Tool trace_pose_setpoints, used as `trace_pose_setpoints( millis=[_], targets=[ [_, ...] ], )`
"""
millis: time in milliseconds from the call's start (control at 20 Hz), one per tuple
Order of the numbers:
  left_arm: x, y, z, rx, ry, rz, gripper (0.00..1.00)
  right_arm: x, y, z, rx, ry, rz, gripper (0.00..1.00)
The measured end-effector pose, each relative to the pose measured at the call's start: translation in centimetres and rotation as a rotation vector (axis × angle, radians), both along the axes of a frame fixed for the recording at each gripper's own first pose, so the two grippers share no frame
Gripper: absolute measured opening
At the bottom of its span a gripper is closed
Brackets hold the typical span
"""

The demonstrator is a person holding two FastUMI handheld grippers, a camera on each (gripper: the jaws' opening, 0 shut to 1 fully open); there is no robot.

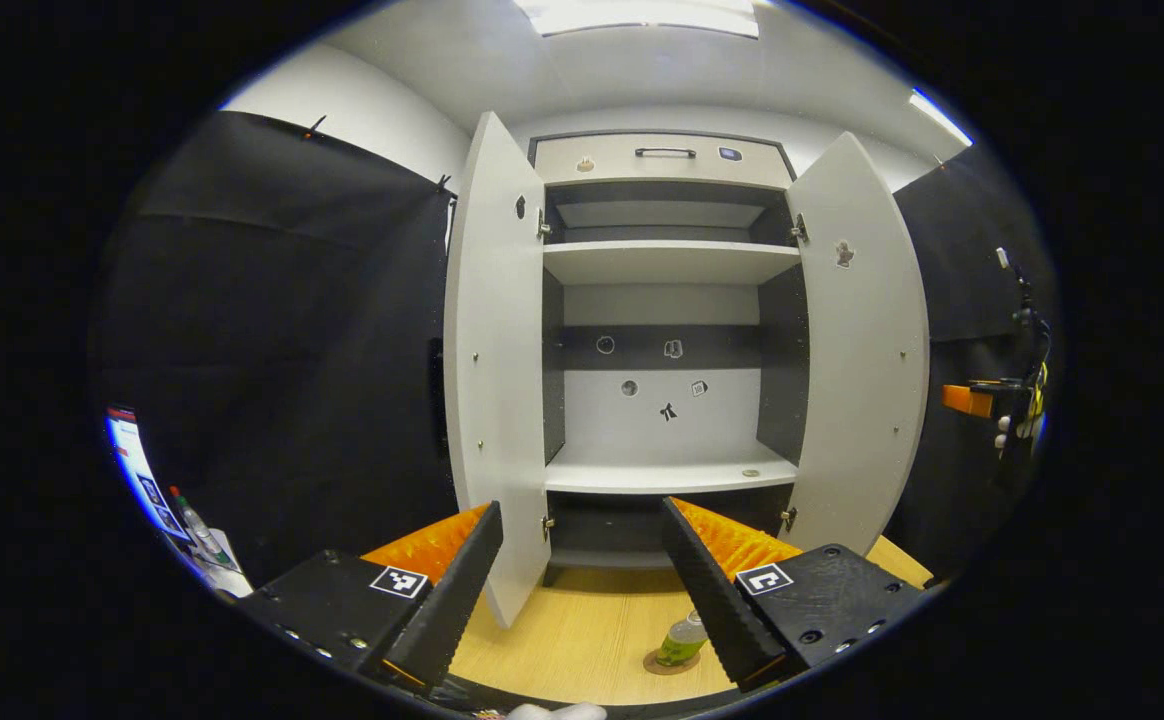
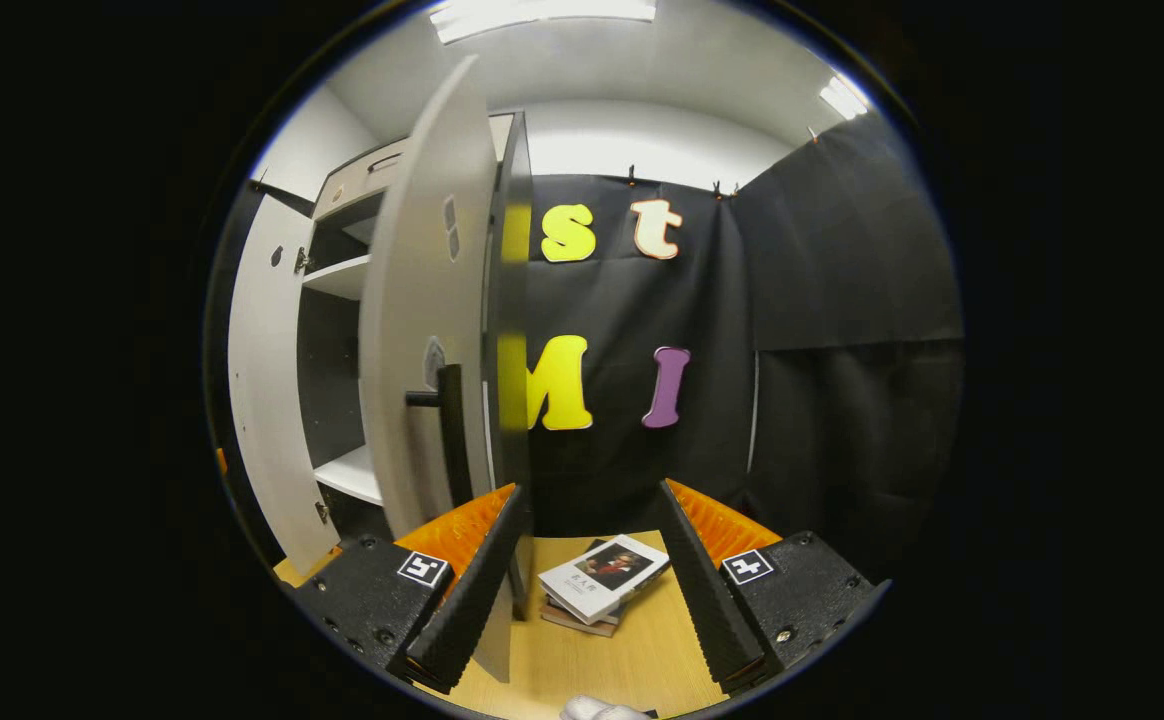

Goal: Grasp the bottle in the cabinet with the left hand and place it on the coaster, then close the right door with the right hand and the left door with the left hand.

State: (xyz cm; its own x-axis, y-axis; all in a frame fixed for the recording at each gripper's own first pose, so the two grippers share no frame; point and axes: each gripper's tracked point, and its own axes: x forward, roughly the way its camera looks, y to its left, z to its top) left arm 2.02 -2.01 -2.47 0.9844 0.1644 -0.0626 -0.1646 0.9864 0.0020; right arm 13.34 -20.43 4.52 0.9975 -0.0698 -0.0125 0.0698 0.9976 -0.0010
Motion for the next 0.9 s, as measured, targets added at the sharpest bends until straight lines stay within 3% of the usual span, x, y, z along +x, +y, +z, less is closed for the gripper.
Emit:
trace_pose_setpoints(
  millis=[150, 300, 700, 900],
  targets=[
    [0.5, -1.8, -0.2, -0.003, 0.016, 0.03, 0.96, 1.7, 0.8, 0.3, -0.006, -0.007, 0.088, 0.82],
    [0.6, -3.3, 0.0, 0.006, 0.021, 0.058, 0.96, 2.7, 3.3, -0.5, -0.01, 0.038, 0.228, 0.82],
    [-0.9, -4.7, 0.7, 0.016, 0.028, 0.155, 0.96, 3.3, 7.4, -1.5, 0.031, 0.092, 0.397, 0.78],
    [-1.2, -4.3, 0.8, 0.043, 0.031, 0.149, 0.96, 3.5, 10.7, -1.5, 0.016, 0.075, 0.415, 0.78]
  ],
)
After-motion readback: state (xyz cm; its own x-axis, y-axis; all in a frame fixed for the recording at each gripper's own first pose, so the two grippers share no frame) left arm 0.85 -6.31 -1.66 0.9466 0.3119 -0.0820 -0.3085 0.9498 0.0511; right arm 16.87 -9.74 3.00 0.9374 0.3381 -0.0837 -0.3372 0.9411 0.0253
